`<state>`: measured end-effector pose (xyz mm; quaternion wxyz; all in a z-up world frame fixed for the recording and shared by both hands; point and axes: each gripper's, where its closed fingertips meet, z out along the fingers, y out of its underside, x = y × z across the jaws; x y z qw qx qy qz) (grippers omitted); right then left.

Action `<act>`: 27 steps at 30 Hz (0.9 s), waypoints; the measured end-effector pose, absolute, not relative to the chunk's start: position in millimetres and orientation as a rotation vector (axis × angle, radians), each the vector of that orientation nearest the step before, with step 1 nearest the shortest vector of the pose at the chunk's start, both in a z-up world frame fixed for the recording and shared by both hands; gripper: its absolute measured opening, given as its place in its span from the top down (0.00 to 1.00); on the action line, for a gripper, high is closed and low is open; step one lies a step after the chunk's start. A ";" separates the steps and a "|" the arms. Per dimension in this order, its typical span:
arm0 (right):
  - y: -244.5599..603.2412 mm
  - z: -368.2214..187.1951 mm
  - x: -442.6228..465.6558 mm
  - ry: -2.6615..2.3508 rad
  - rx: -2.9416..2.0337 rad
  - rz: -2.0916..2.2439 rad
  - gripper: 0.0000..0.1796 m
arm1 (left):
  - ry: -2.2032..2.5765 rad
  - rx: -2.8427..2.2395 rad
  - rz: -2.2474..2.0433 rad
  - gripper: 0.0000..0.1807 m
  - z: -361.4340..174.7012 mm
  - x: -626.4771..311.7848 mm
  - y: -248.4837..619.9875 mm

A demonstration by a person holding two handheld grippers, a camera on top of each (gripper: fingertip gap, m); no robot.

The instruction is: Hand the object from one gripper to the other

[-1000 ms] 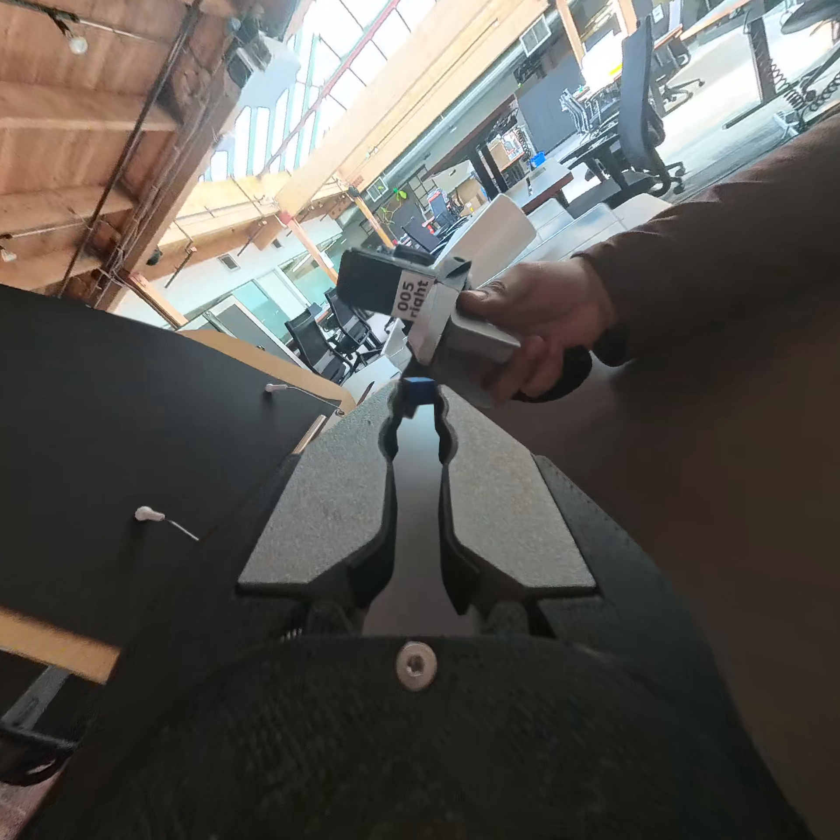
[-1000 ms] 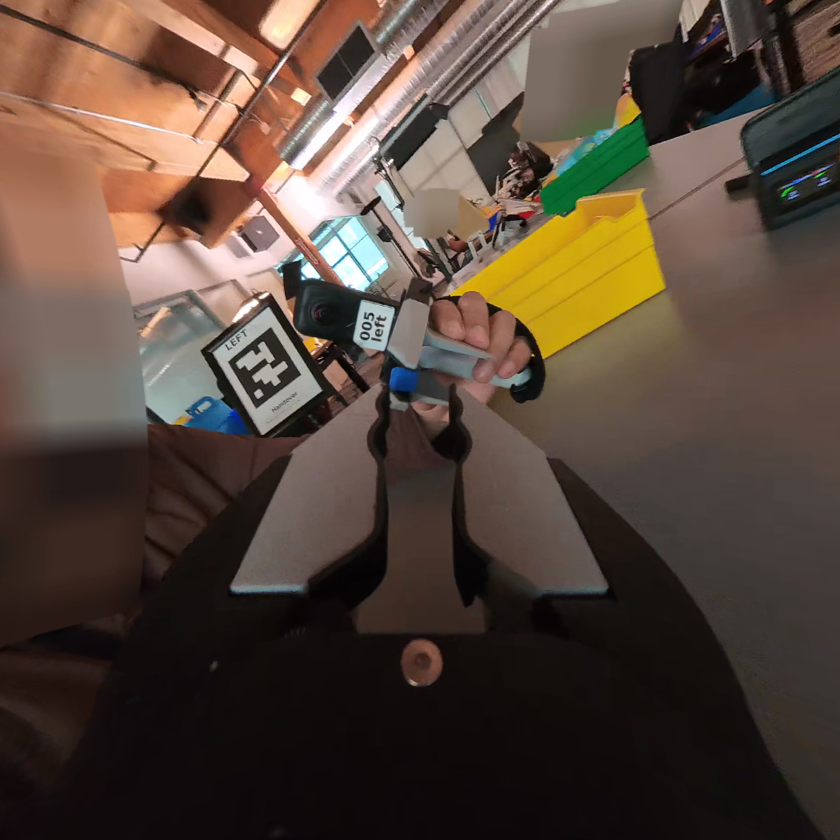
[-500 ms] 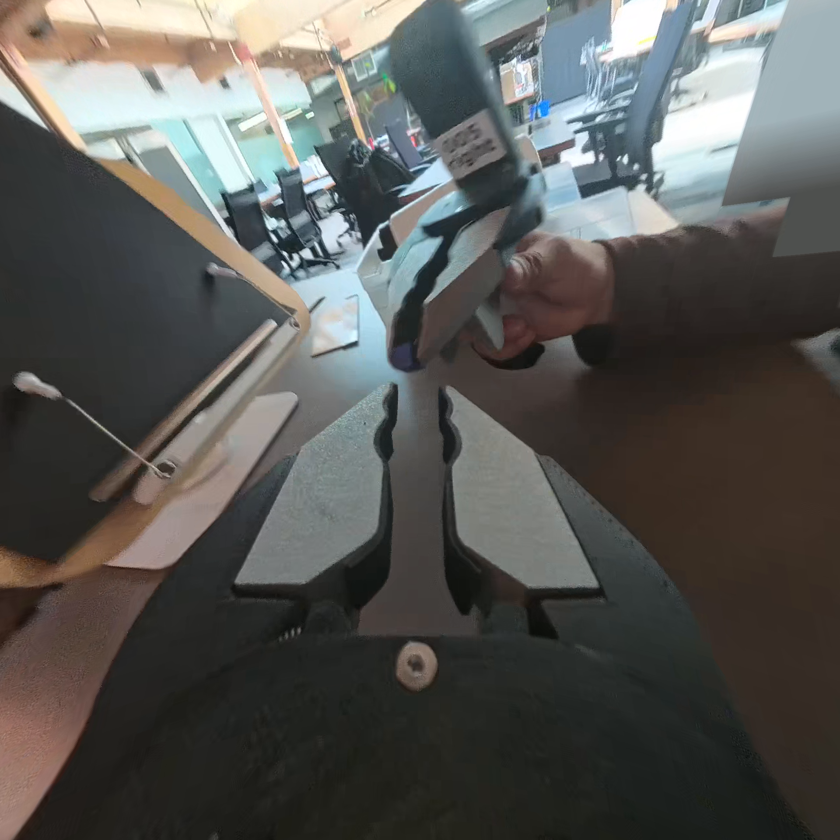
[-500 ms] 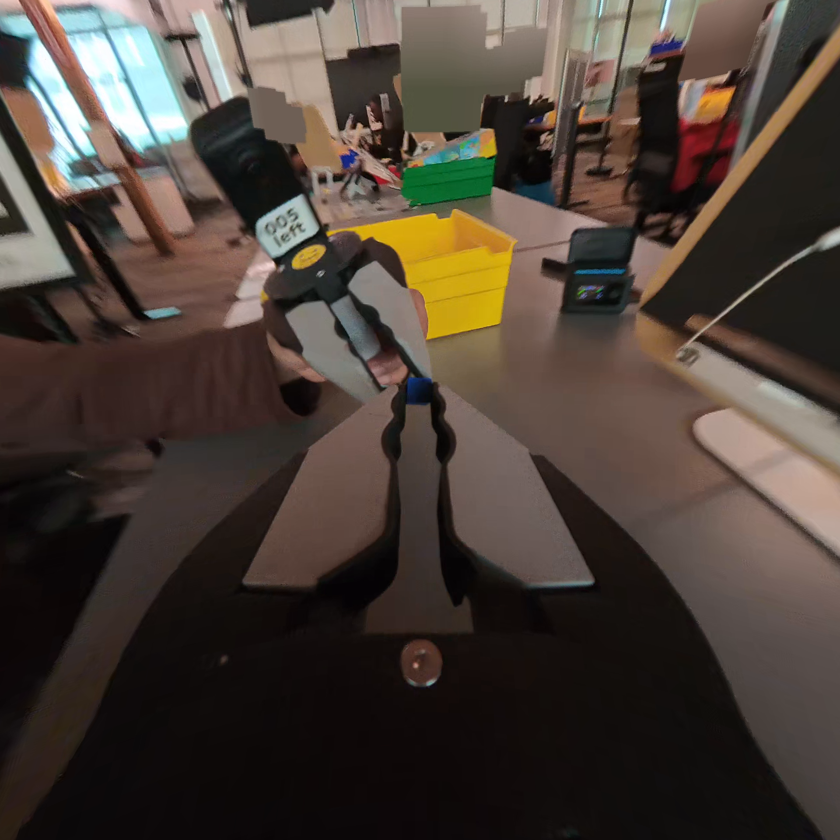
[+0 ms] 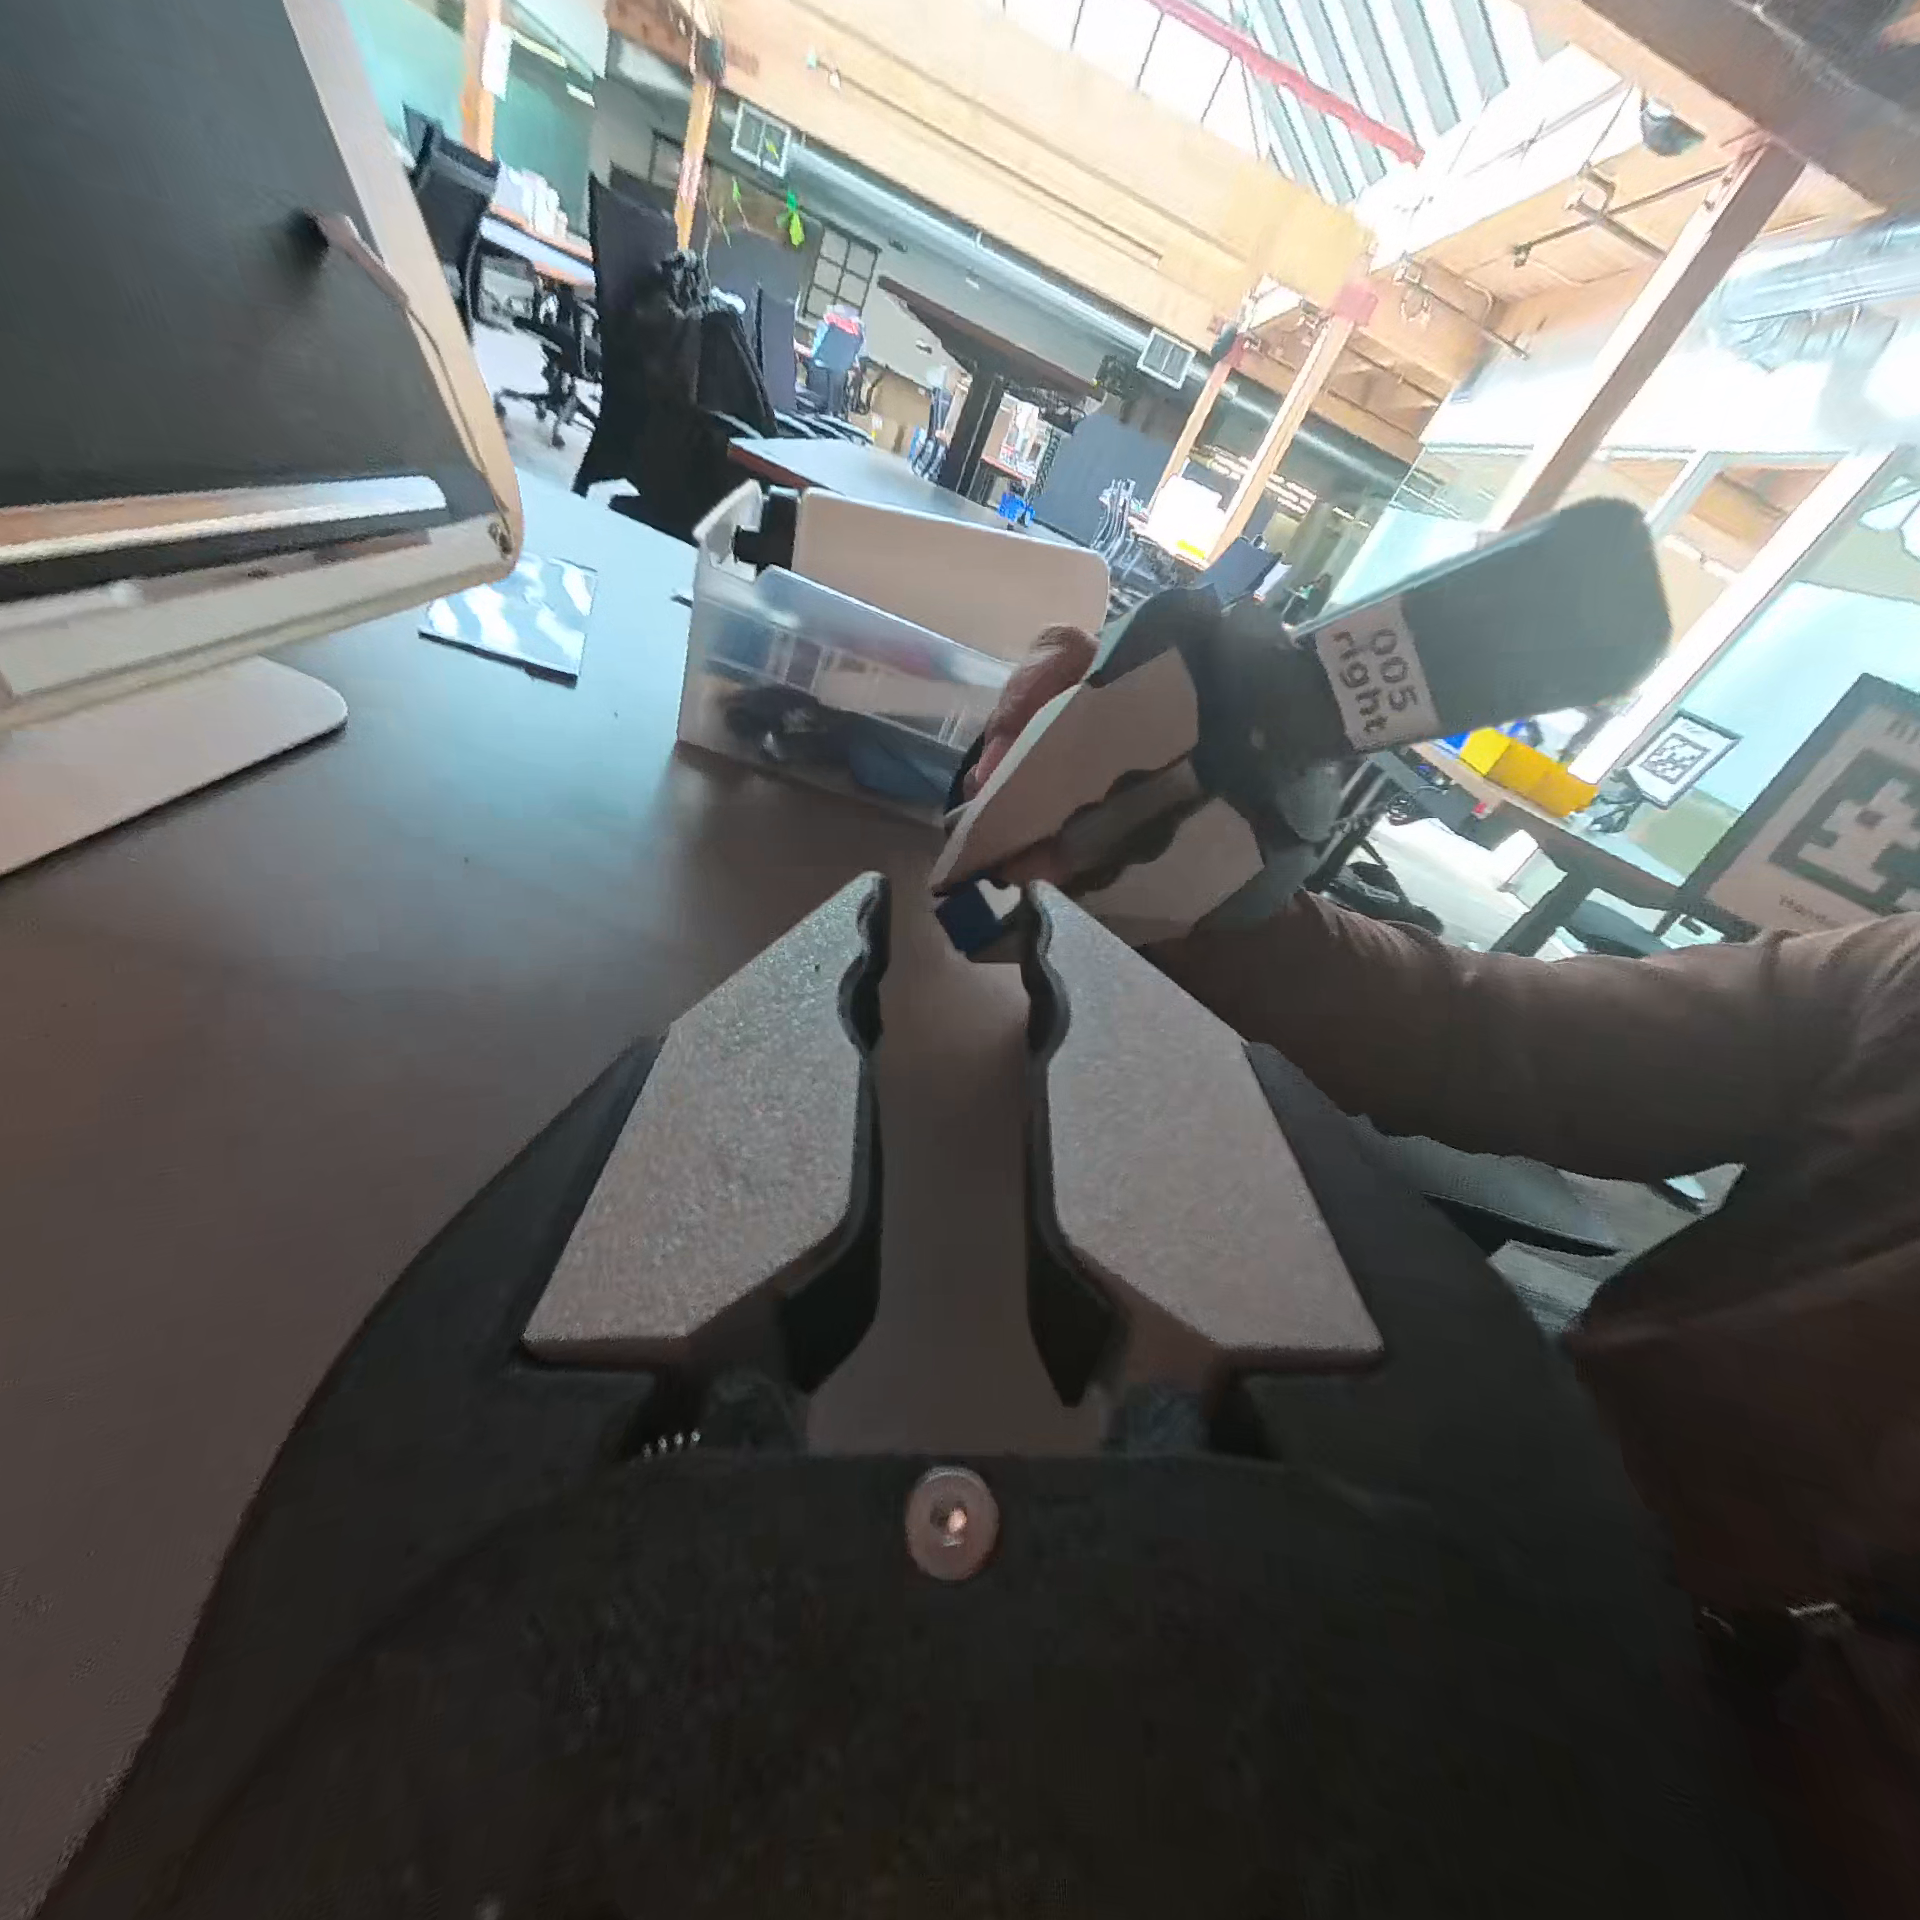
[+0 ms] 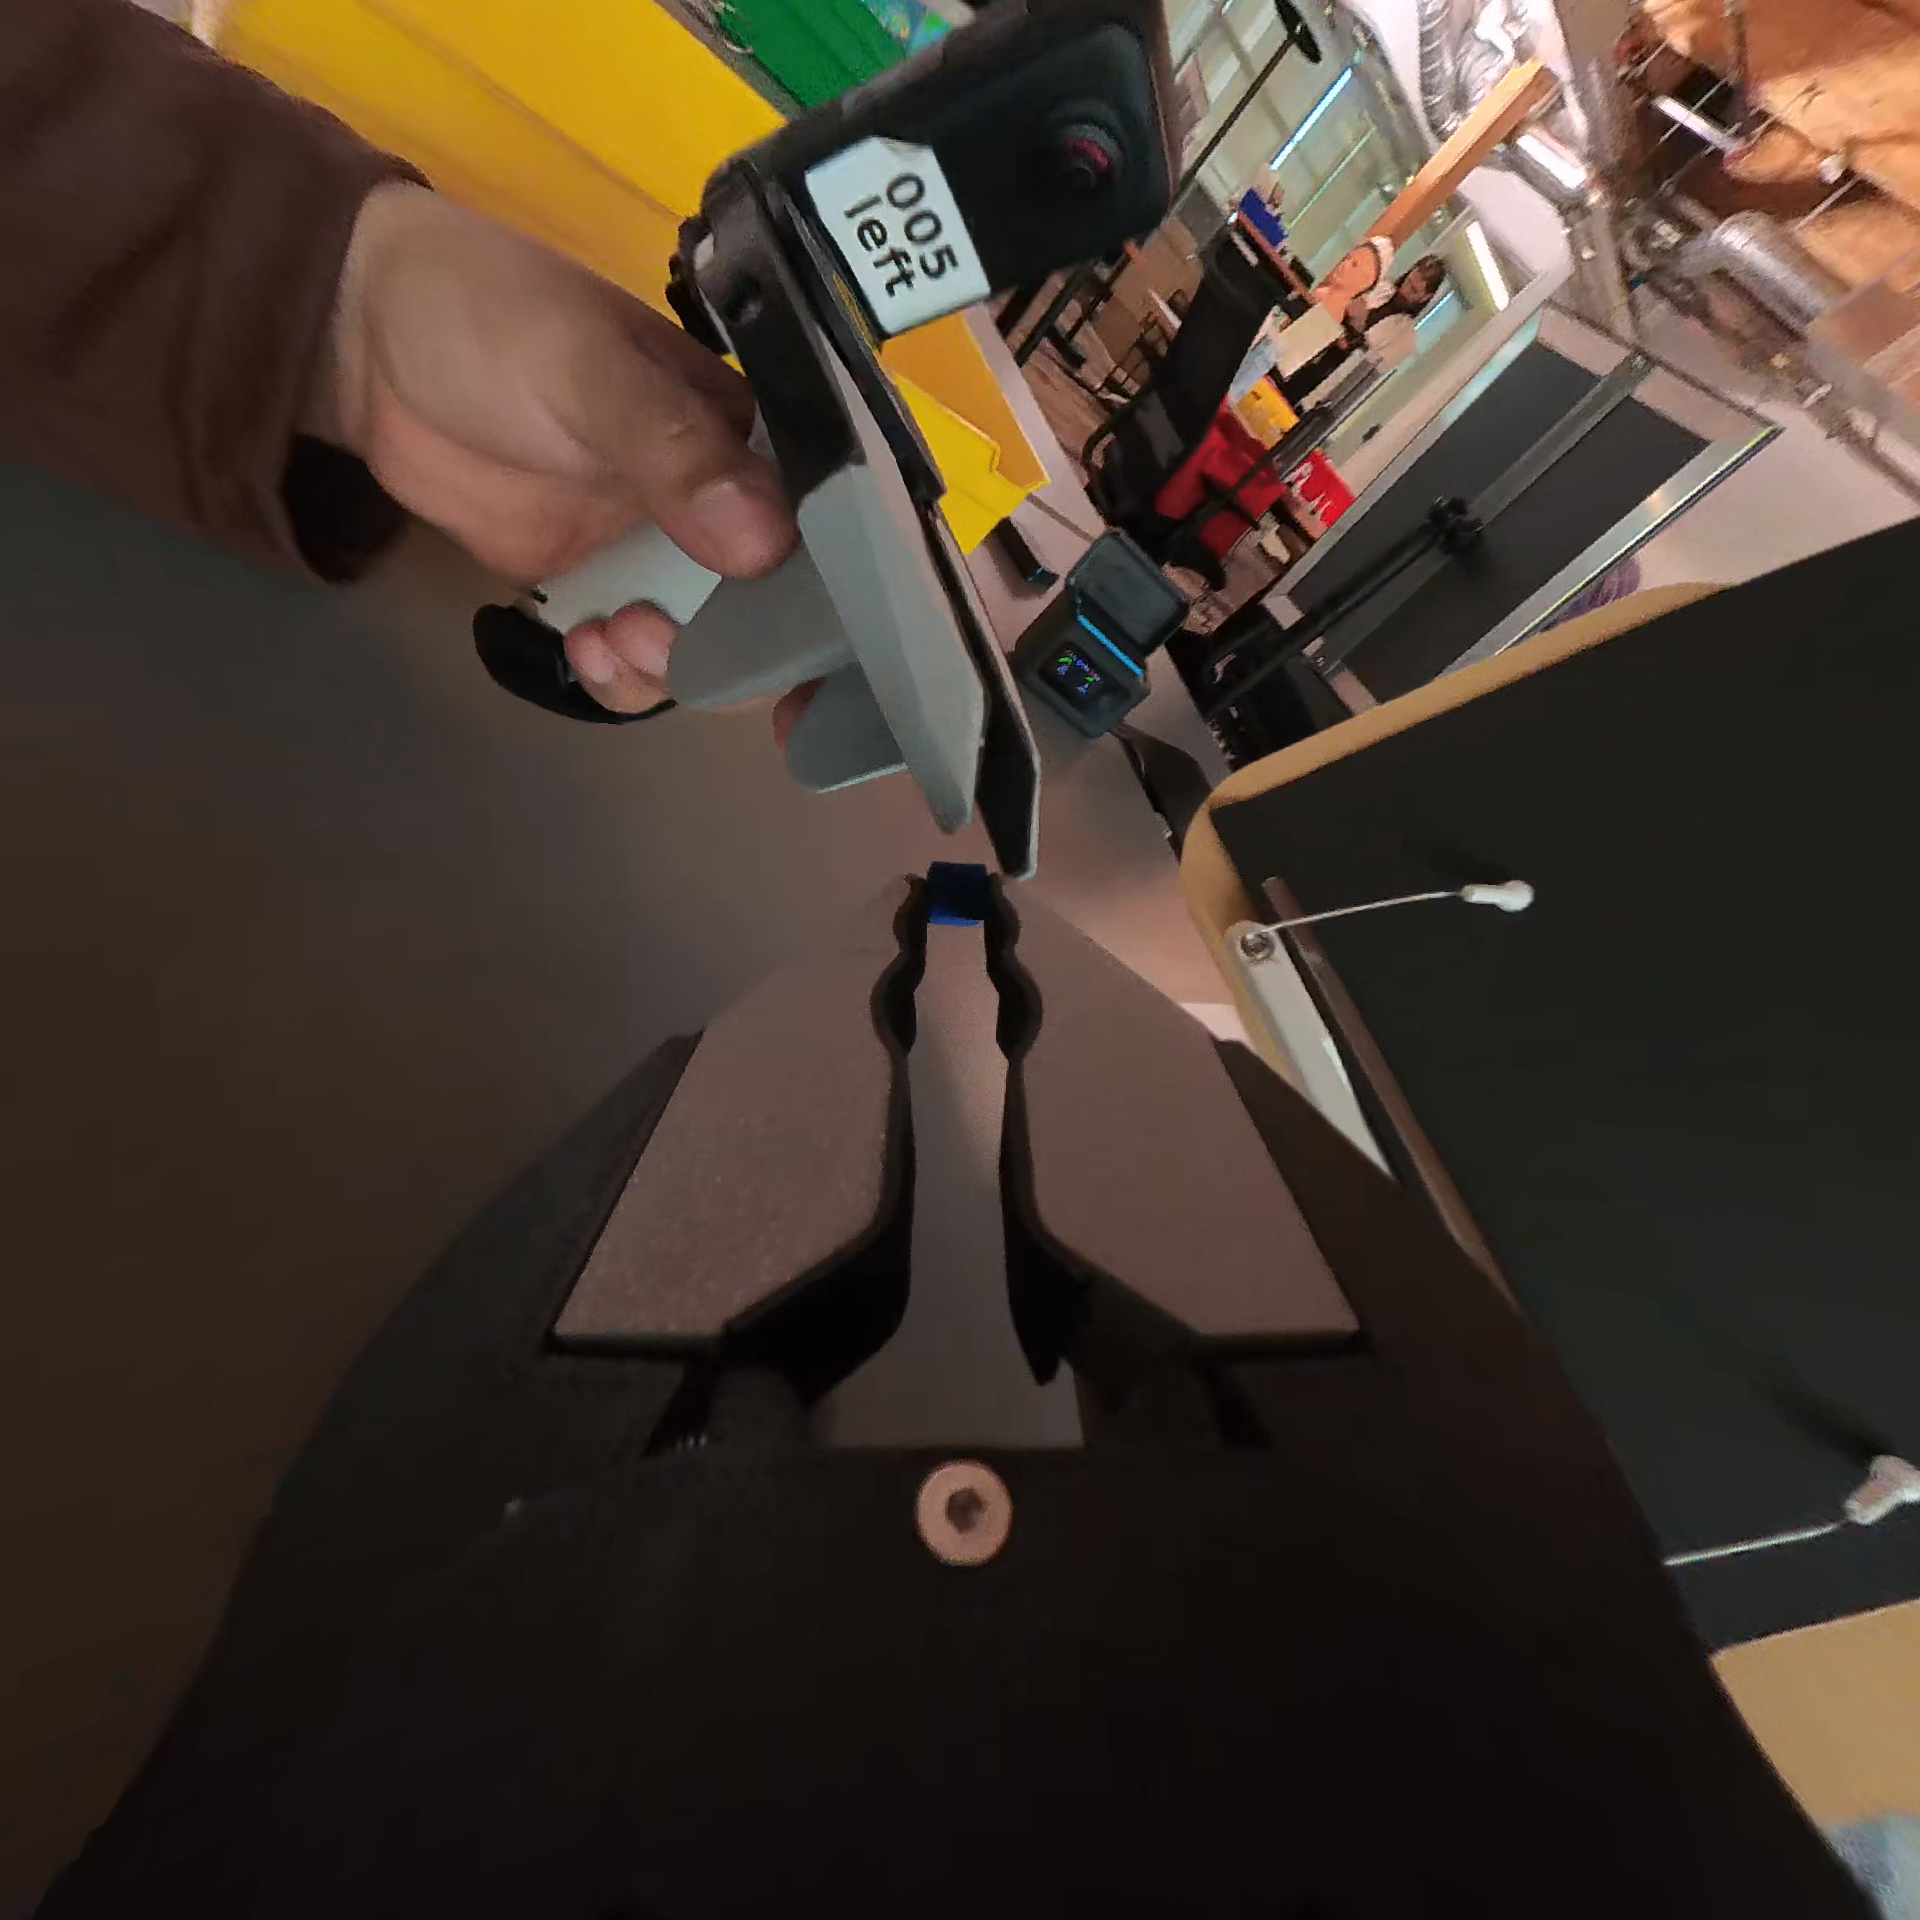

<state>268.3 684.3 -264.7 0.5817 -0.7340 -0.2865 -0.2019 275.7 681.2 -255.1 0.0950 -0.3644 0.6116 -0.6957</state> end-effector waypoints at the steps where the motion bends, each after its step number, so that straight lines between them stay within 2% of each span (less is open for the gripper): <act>1: 685.3 -264.1 266.5 -0.674 -1.706 -0.488 0.96 | 1.815 -1.095 -2.065 0.89 -256.3 276.1 681.4; 4: 687.7 -266.6 264.5 -0.713 -1.701 -0.583 0.96 | 1.823 -1.113 -2.084 0.89 -258.6 276.3 678.4; 7: 689.8 -265.7 270.4 -0.709 -1.696 -0.698 0.96 | 1.851 -1.149 -2.073 0.95 -263.9 276.3 676.3; 13: 691.3 -267.5 270.4 -0.718 -1.693 -0.745 0.96 | 1.863 -1.181 -2.075 0.95 -266.4 275.9 677.5; 15: 691.3 -271.0 273.1 -0.686 -1.724 -0.734 0.96 | 1.881 -1.148 -1.958 0.96 -269.6 278.2 681.2; 18: 688.2 -270.4 274.0 -0.548 -1.793 -0.438 0.96 | 1.841 -0.950 -1.739 0.96 -261.8 280.8 688.9; 20: 686.1 -263.7 281.4 -0.382 -1.811 -0.175 0.91 | 1.791 -0.765 -1.595 0.96 -252.4 279.1 690.3; 21: 683.6 -260.0 282.3 -0.324 -1.799 -0.033 0.92 | 1.772 -0.726 -1.536 0.96 -250.0 279.0 691.6; 27: 670.9 -242.4 279.0 -0.066 -1.661 0.747 0.90 | 1.676 -0.322 -1.354 0.96 -233.3 263.7 673.2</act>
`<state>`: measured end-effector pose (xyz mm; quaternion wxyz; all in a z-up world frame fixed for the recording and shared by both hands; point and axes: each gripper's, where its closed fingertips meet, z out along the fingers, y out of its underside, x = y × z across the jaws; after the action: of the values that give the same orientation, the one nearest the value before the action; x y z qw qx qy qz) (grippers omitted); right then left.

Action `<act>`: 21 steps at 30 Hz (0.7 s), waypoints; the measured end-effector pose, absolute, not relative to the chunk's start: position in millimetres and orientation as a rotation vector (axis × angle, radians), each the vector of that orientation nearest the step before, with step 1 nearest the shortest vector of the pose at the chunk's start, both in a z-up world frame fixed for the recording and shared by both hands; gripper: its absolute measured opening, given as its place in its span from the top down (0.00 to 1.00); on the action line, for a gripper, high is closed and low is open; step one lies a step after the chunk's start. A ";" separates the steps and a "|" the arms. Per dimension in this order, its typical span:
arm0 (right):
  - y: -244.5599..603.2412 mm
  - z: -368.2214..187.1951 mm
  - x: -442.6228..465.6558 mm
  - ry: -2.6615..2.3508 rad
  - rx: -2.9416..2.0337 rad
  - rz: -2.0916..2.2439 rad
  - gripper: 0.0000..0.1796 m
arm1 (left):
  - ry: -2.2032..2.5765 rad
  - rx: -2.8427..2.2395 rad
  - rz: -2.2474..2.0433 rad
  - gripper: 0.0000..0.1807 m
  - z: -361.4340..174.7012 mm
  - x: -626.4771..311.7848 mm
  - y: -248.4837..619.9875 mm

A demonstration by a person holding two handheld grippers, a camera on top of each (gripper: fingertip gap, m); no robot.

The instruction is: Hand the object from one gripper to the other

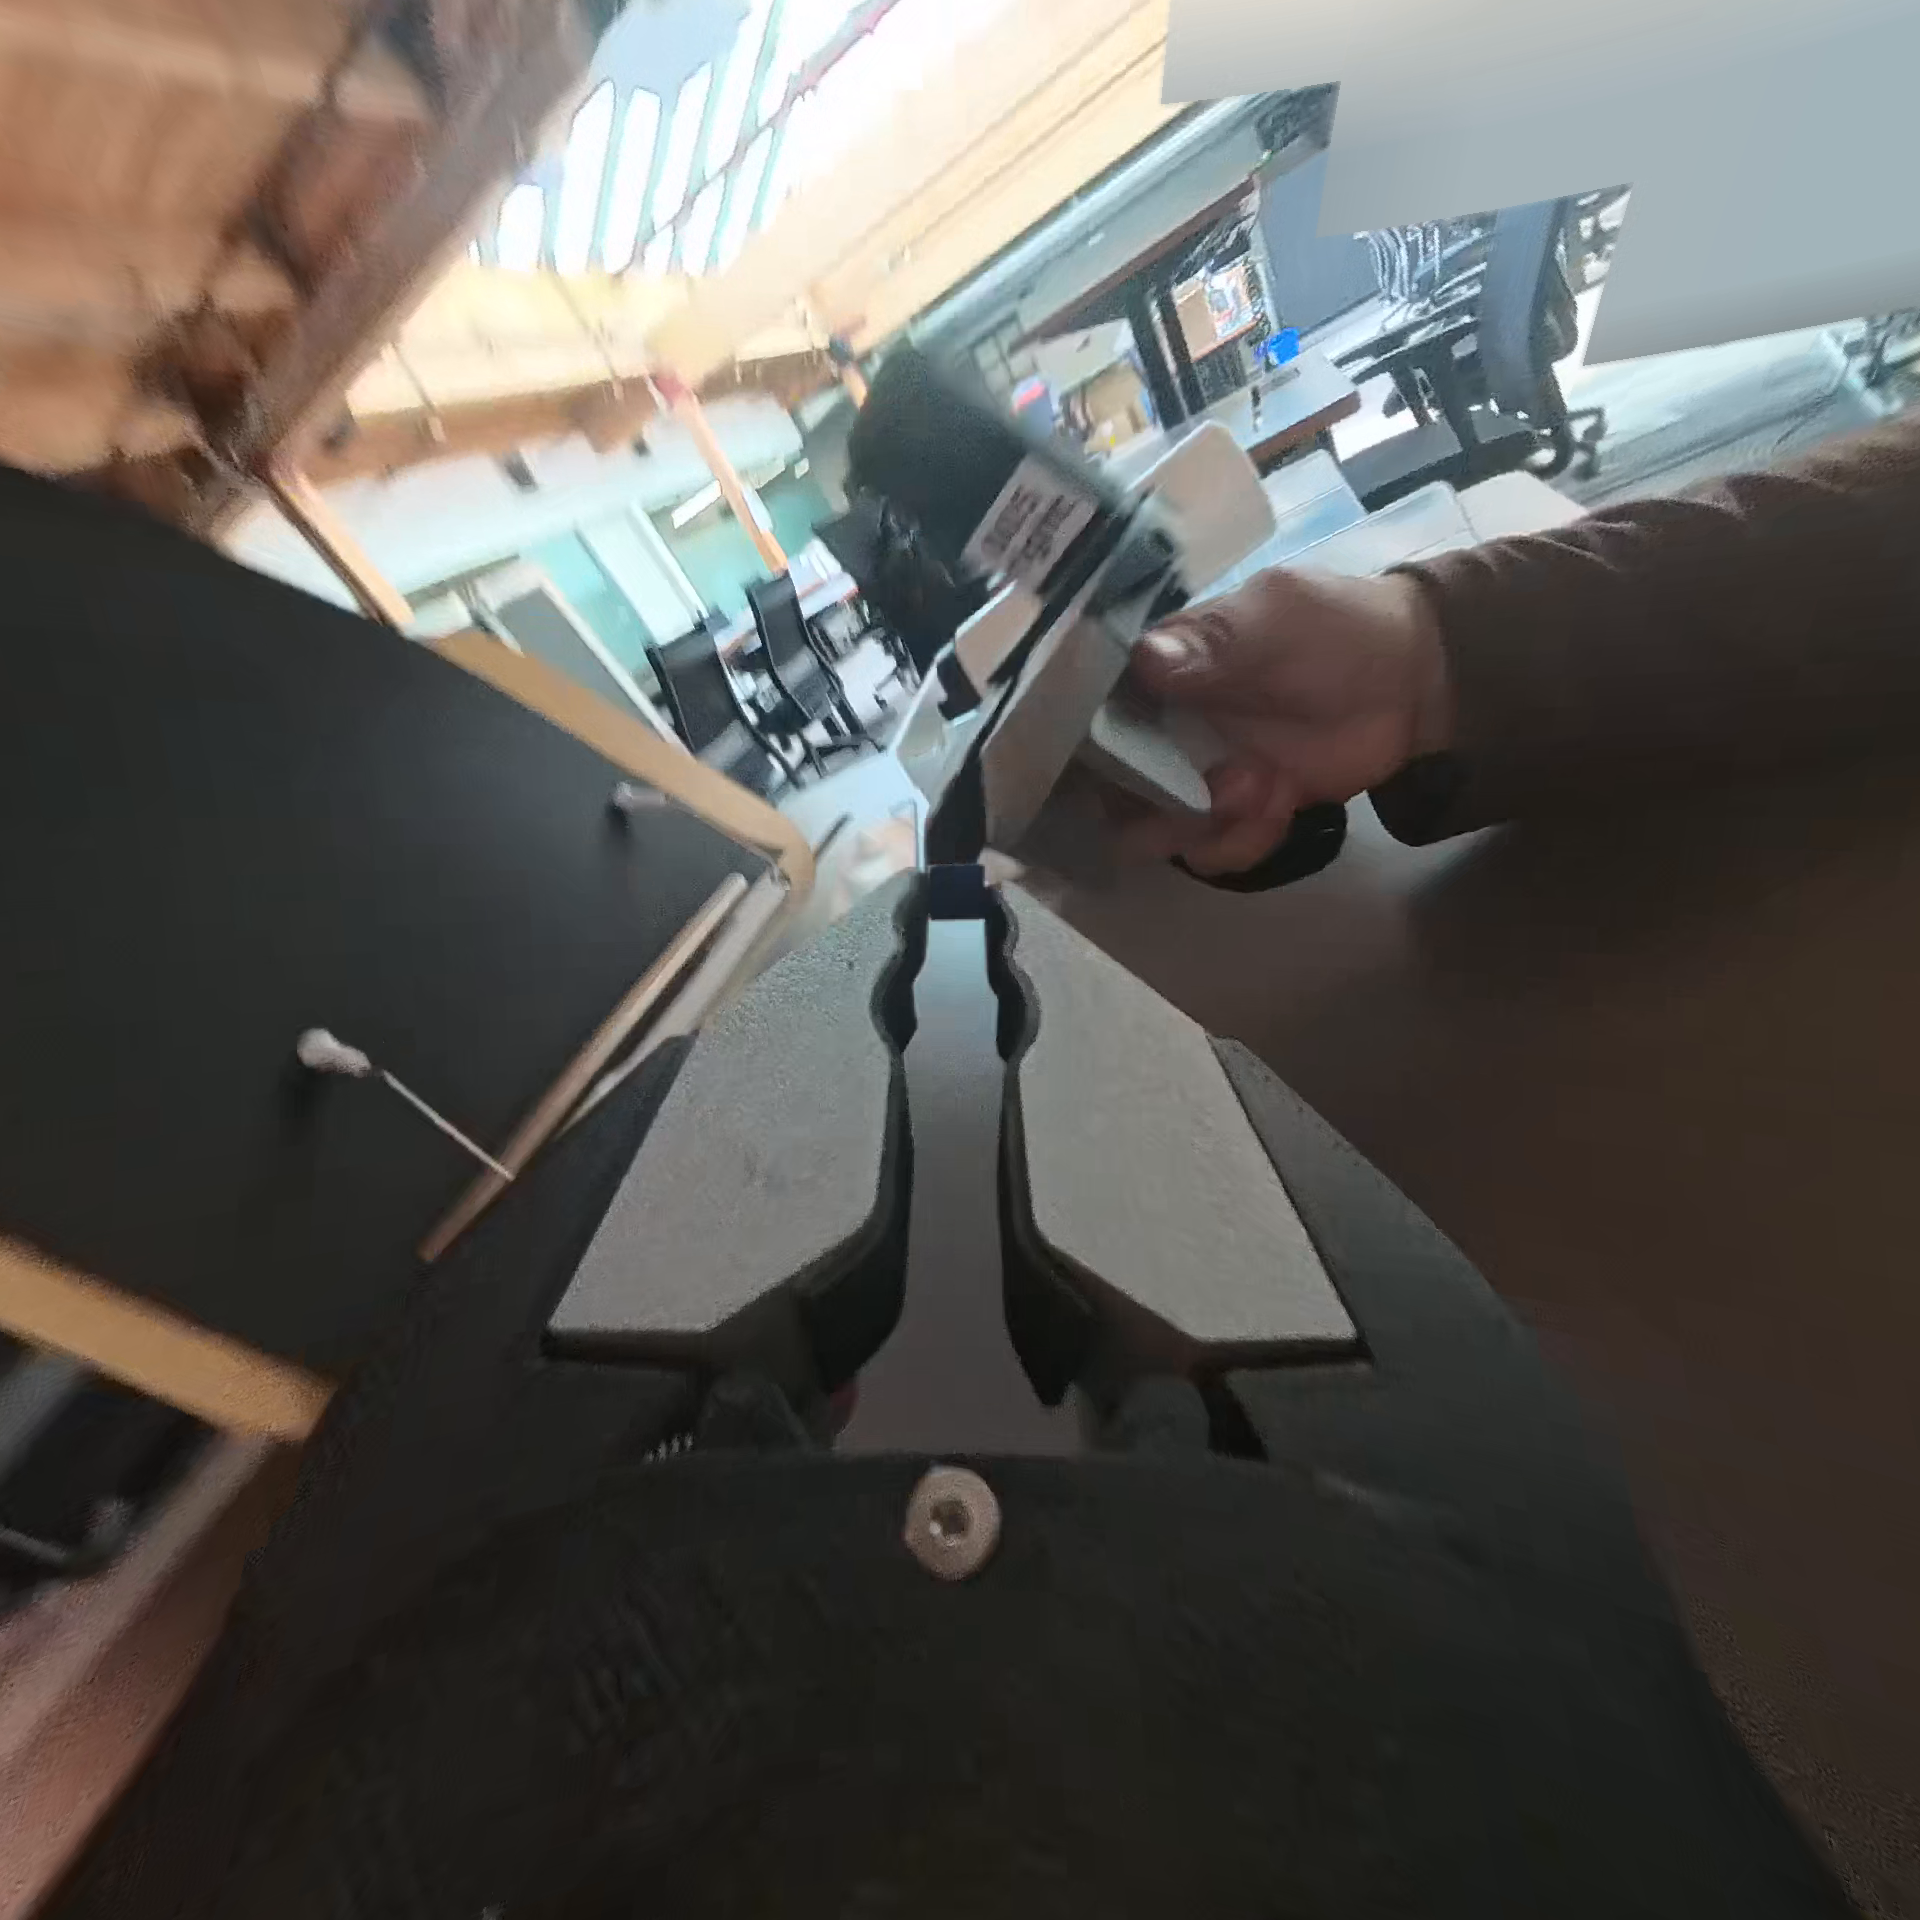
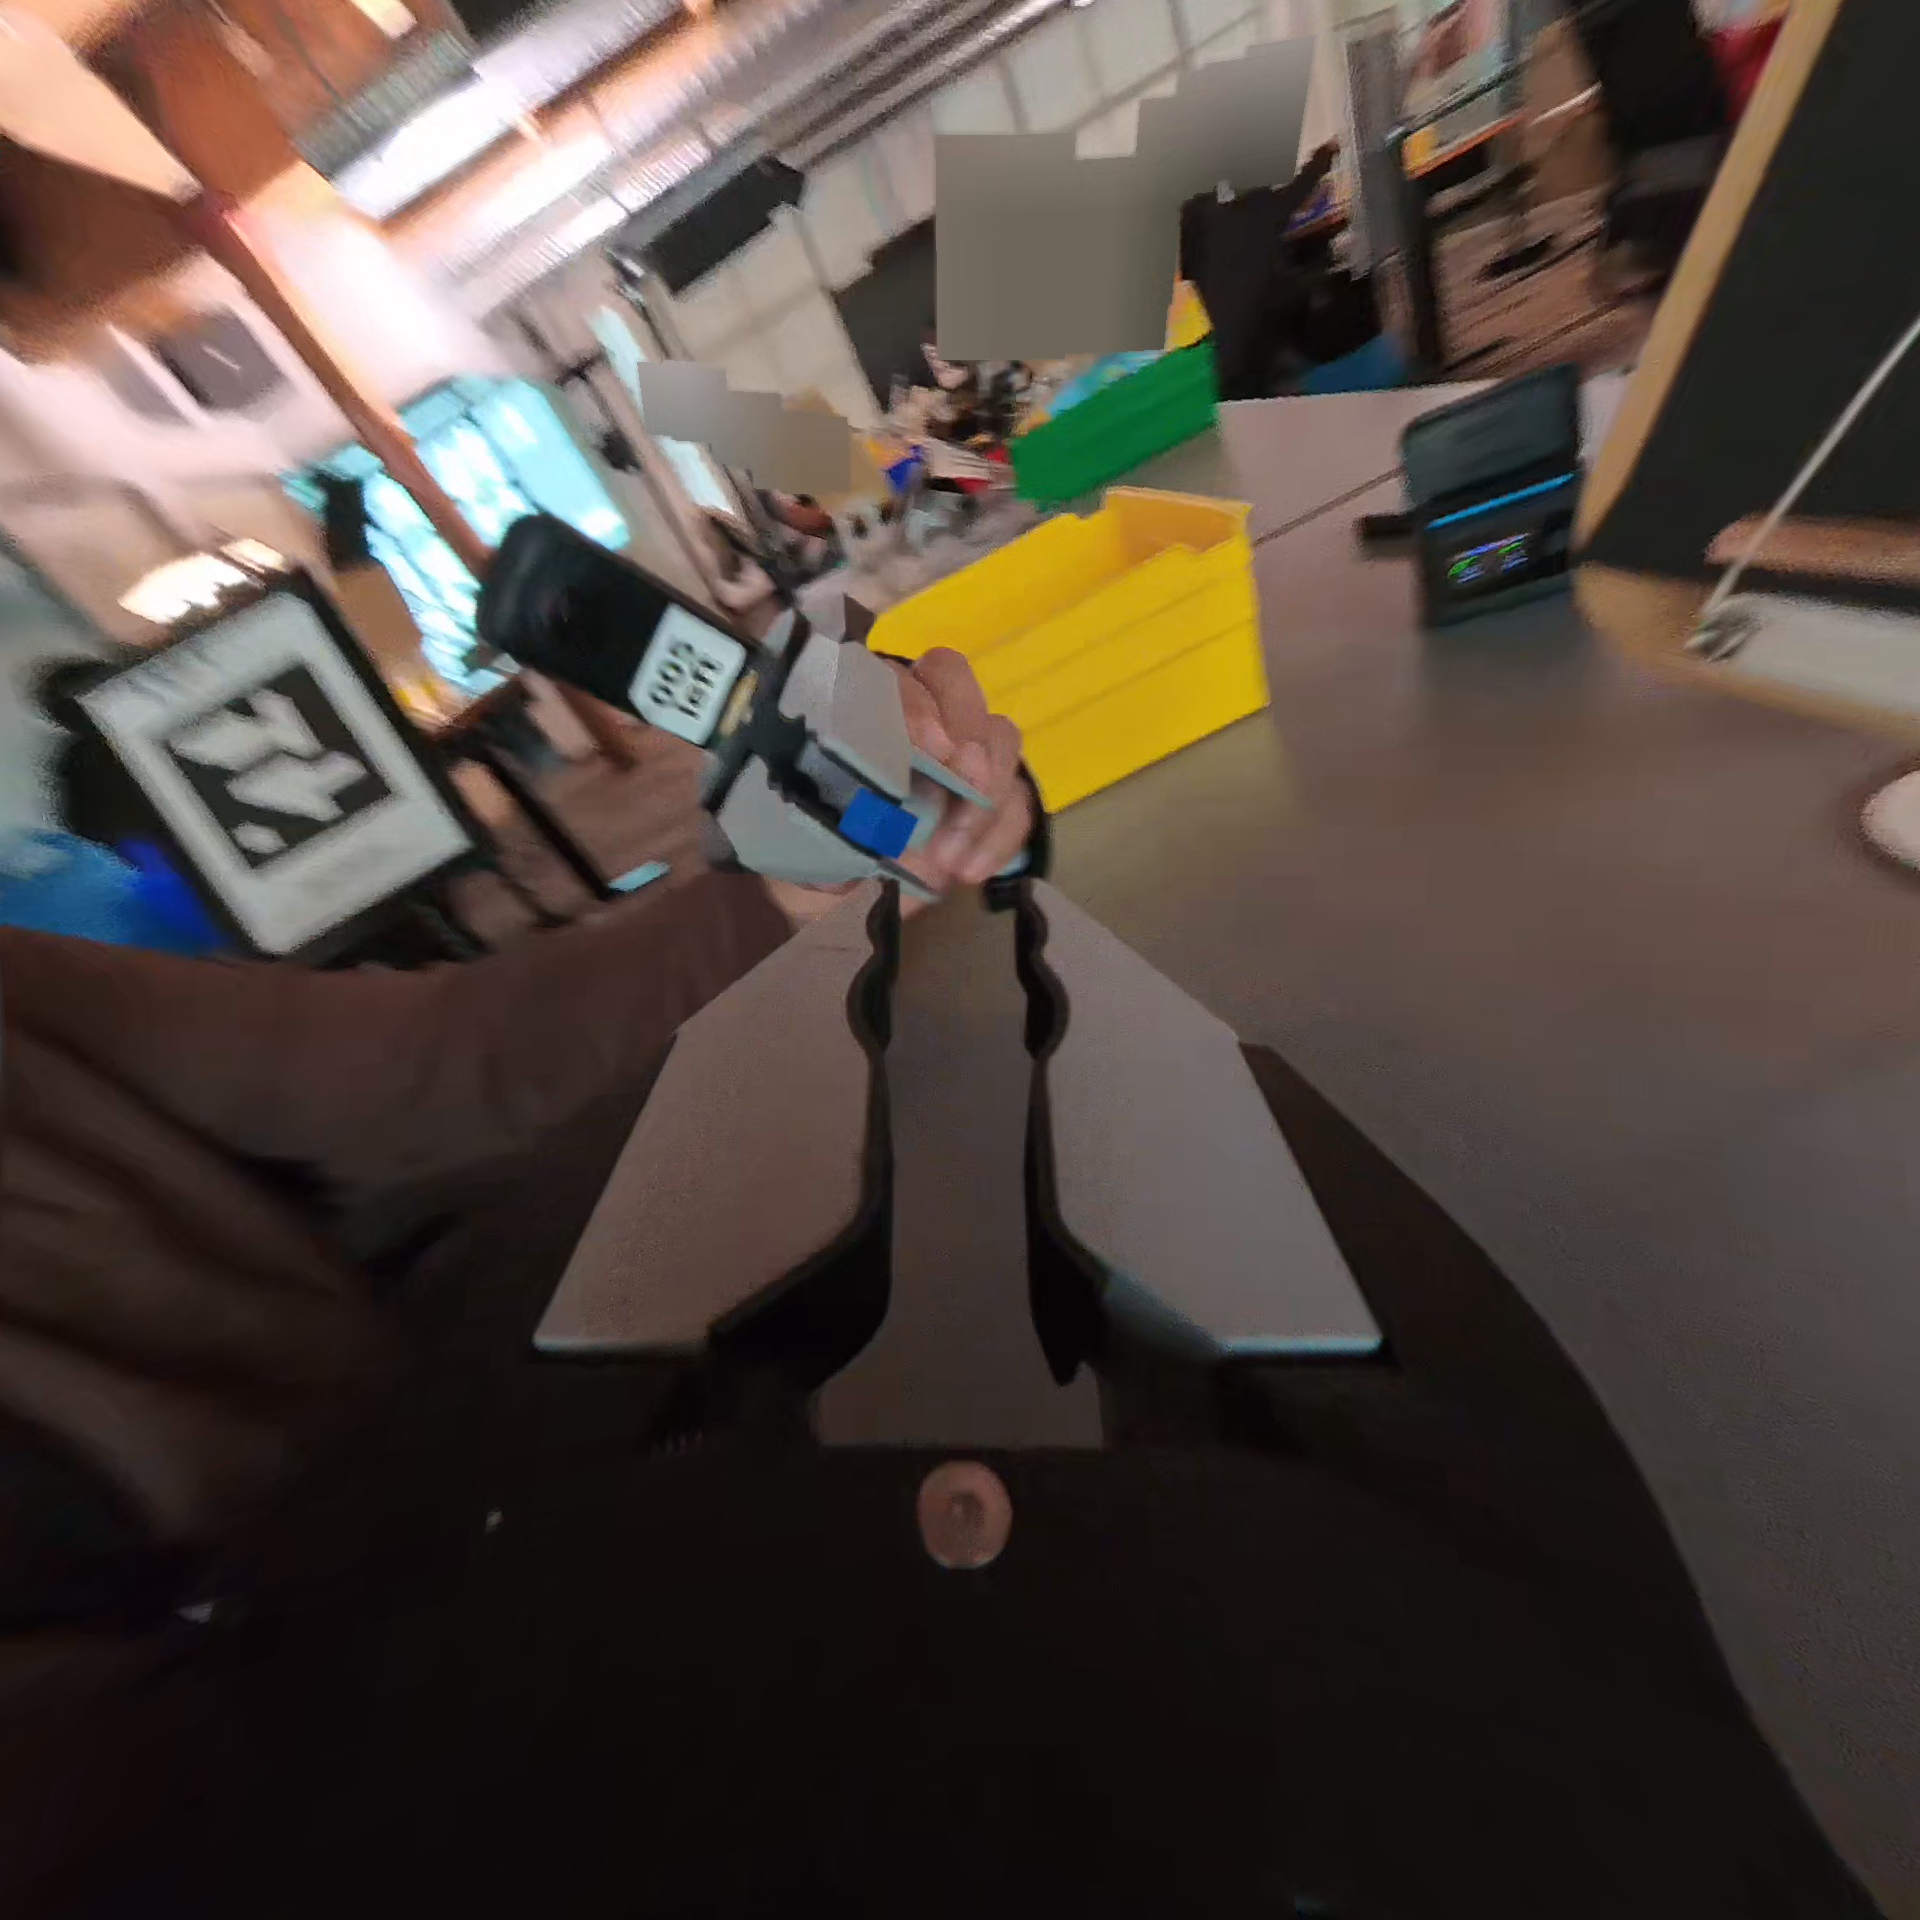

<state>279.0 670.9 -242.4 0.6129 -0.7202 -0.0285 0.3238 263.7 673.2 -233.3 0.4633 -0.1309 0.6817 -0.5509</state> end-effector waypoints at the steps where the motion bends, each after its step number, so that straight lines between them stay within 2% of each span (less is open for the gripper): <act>1: 670.2 -240.9 276.8 -0.054 -1.635 0.827 0.88 | 1.662 -0.271 -1.341 0.96 -231.2 260.8 669.0; 7: 661.0 -224.7 251.3 -0.096 -1.506 1.149 0.91 | 1.650 -0.159 -1.304 0.96 -229.1 254.7 654.9; 11: 663.7 -227.5 251.0 -0.078 -1.503 1.174 0.96 | 1.644 -0.154 -1.305 0.96 -228.5 254.6 653.5; 21: 664.7 -227.7 252.8 -0.029 -1.476 1.254 0.96 | 1.632 -0.149 -1.257 0.96 -228.6 256.7 654.2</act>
<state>252.8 664.7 -227.7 0.5666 -0.6278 -0.0123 0.5335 256.7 654.2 -228.6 0.5126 -0.0621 0.6785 -0.5225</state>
